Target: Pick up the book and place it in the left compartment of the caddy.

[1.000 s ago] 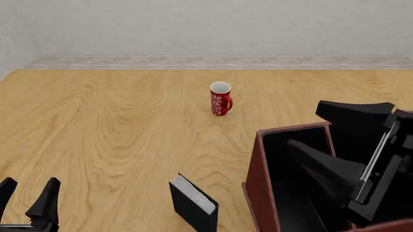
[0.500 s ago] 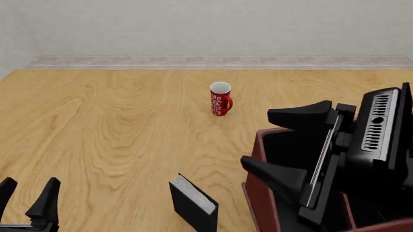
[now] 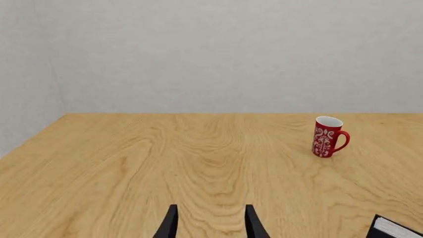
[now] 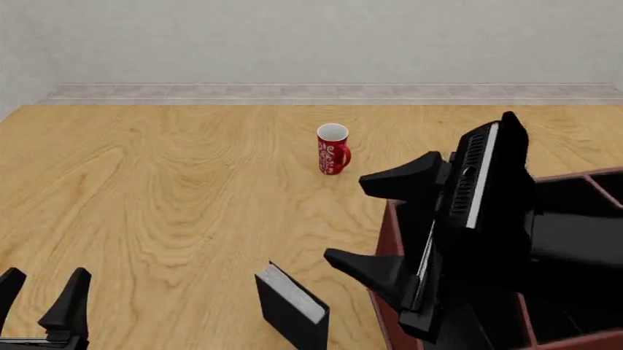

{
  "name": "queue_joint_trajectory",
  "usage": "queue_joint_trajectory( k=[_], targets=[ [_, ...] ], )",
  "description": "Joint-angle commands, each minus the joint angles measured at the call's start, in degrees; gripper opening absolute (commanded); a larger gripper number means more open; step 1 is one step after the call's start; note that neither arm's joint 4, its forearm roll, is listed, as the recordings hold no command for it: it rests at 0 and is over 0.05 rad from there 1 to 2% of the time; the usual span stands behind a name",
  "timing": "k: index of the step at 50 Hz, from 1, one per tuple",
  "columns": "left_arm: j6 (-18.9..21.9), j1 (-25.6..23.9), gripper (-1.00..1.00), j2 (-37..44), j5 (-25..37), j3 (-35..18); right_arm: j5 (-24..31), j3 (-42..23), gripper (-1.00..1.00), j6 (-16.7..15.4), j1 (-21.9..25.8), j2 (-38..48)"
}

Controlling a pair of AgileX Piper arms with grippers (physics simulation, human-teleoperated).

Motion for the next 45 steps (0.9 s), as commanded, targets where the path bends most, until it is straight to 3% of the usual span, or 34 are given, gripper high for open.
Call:
queue_joint_trajectory(
  k=[1, 17, 23, 32, 36, 45],
  targets=[
    [0.0, 0.0, 1.00, 0.0, 0.0, 0.0, 3.7, -3.1, 1.00, -0.2, 0.2, 3.7],
    [0.0, 0.0, 1.00, 0.0, 0.0, 0.0, 7.8, -5.9, 1.00, 3.5, 0.6, 7.3],
    [0.0, 0.0, 1.00, 0.0, 0.0, 0.0, 10.2, -7.1, 1.00, 7.3, 1.4, 9.6],
    [0.0, 0.0, 1.00, 0.0, 0.0, 0.0, 12.1, -8.2, 1.00, 7.4, 0.7, 11.6],
    [0.0, 0.0, 1.00, 0.0, 0.0, 0.0, 12.9, -7.9, 1.00, 9.6, 1.8, 12.6],
    [0.0, 0.0, 1.00, 0.0, 0.0, 0.0, 13.6, -8.6, 1.00, 10.5, 1.9, 14.1]
  ],
)
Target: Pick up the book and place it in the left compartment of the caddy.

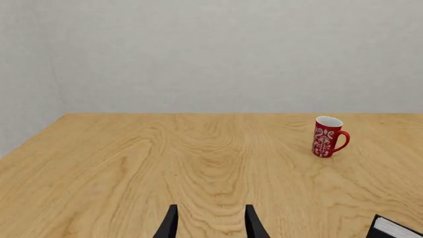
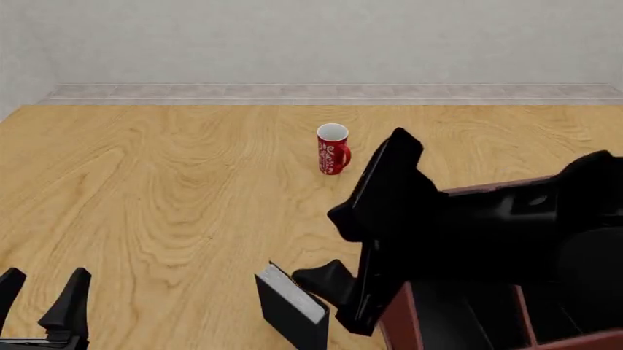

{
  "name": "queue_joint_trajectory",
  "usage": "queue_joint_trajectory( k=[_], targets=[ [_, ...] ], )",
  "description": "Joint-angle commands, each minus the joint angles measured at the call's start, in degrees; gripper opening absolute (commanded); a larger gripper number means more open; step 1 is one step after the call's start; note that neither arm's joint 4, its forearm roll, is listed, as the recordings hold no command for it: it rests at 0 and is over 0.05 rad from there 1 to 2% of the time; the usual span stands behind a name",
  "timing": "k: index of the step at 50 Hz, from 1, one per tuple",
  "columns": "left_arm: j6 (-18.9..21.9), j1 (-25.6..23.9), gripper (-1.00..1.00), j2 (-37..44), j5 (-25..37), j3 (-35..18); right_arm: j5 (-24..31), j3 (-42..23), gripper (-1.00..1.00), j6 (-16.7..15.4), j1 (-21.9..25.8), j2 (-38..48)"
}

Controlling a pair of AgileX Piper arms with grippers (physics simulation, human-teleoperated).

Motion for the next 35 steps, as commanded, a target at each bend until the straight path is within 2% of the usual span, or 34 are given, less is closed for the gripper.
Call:
queue_joint_trajectory(
  k=[1, 12, 22, 35],
  targets=[
    [0.0, 0.0, 1.00, 0.0, 0.0, 0.0, 1.6, -0.9, 1.00, 1.9, 0.7, 2.2],
    [0.0, 0.0, 1.00, 0.0, 0.0, 0.0, 1.3, -0.6, 1.00, 2.5, 0.0, 4.4],
    [0.0, 0.0, 1.00, 0.0, 0.0, 0.0, 0.7, 0.3, 1.00, 1.0, -2.0, 6.8],
    [0.0, 0.0, 1.00, 0.0, 0.0, 0.0, -0.4, 1.7, 1.00, 0.9, -3.3, 9.7]
  ],
)
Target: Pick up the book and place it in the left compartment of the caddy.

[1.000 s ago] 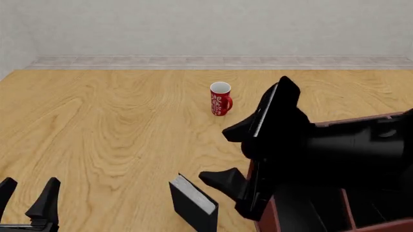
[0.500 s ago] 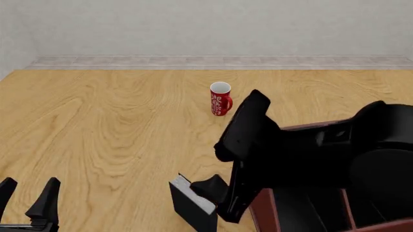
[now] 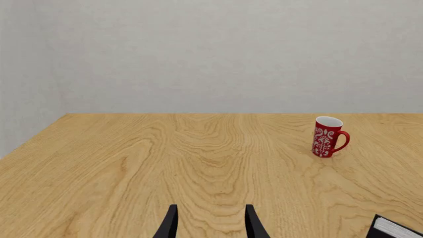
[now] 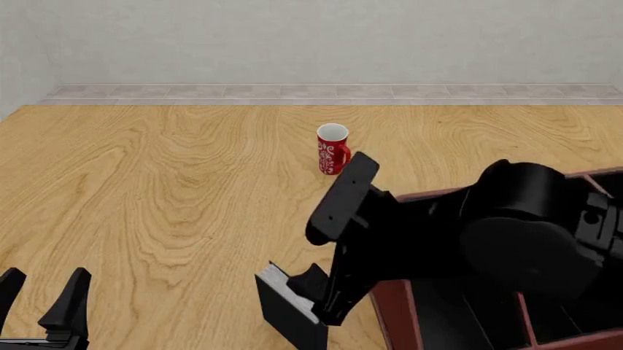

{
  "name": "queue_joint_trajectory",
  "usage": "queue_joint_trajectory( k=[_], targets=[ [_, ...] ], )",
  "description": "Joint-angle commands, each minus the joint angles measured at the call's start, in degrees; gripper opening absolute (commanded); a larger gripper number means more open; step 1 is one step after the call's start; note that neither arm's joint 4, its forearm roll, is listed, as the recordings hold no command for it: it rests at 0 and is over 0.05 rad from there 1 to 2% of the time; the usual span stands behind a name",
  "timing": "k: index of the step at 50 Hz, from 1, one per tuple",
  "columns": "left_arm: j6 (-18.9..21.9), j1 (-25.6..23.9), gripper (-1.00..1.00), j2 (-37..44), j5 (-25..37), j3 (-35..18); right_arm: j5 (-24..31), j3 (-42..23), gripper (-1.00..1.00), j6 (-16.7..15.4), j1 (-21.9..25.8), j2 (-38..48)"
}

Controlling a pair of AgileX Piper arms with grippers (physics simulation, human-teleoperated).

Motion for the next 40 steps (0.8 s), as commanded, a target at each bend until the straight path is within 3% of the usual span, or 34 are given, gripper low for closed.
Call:
queue_joint_trajectory(
  k=[1, 40],
  targets=[
    [0.0, 0.0, 1.00, 0.0, 0.0, 0.0, -0.9, 1.1, 1.00, -0.2, -1.1, 2.5],
    [0.0, 0.0, 1.00, 0.0, 0.0, 0.0, -7.5, 6.9, 1.00, 2.4, 0.0, 8.3]
  ],
)
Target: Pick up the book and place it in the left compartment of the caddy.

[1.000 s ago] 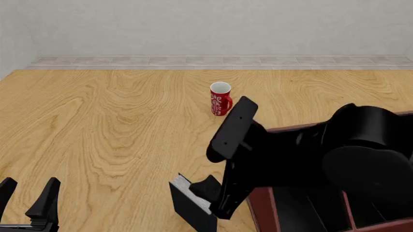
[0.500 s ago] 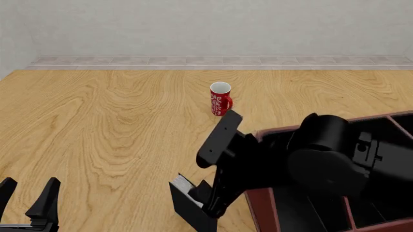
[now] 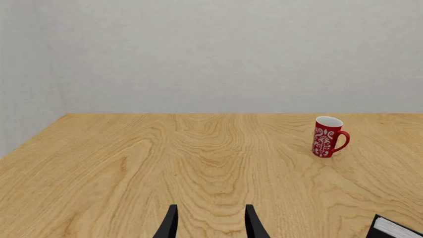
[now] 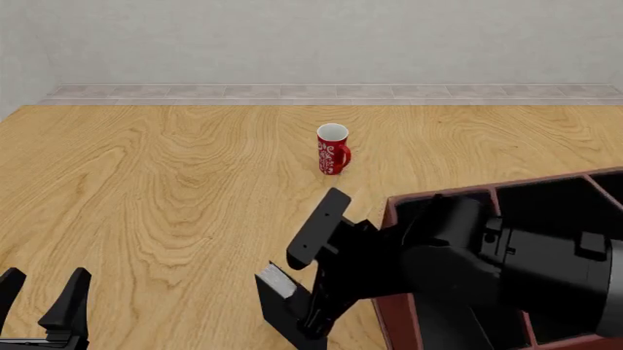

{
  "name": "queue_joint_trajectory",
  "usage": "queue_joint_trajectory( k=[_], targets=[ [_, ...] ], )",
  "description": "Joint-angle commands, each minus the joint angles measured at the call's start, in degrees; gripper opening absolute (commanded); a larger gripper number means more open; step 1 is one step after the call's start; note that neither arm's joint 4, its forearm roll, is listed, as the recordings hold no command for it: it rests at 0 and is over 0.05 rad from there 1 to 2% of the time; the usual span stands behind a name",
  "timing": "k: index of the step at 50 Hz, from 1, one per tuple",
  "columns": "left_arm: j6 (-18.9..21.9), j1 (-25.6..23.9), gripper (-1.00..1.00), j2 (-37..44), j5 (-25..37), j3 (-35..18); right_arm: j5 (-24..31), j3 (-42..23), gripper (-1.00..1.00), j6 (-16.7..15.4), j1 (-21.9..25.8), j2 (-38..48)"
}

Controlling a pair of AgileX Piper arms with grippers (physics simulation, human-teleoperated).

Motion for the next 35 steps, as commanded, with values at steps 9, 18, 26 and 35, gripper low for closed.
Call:
queue_joint_trajectory(
  k=[9, 18, 26, 35],
  targets=[
    [0.0, 0.0, 1.00, 0.0, 0.0, 0.0, -2.9, 3.0, 1.00, 1.7, 0.9, 2.6],
    [0.0, 0.0, 1.00, 0.0, 0.0, 0.0, -4.3, 4.7, 1.00, 1.8, 1.1, 3.9],
    [0.0, 0.0, 1.00, 0.0, 0.0, 0.0, -4.7, 5.5, 1.00, 2.0, 0.9, 4.8],
    [0.0, 0.0, 1.00, 0.0, 0.0, 0.0, -4.7, 5.7, 1.00, 1.1, 0.5, 5.1]
  ],
)
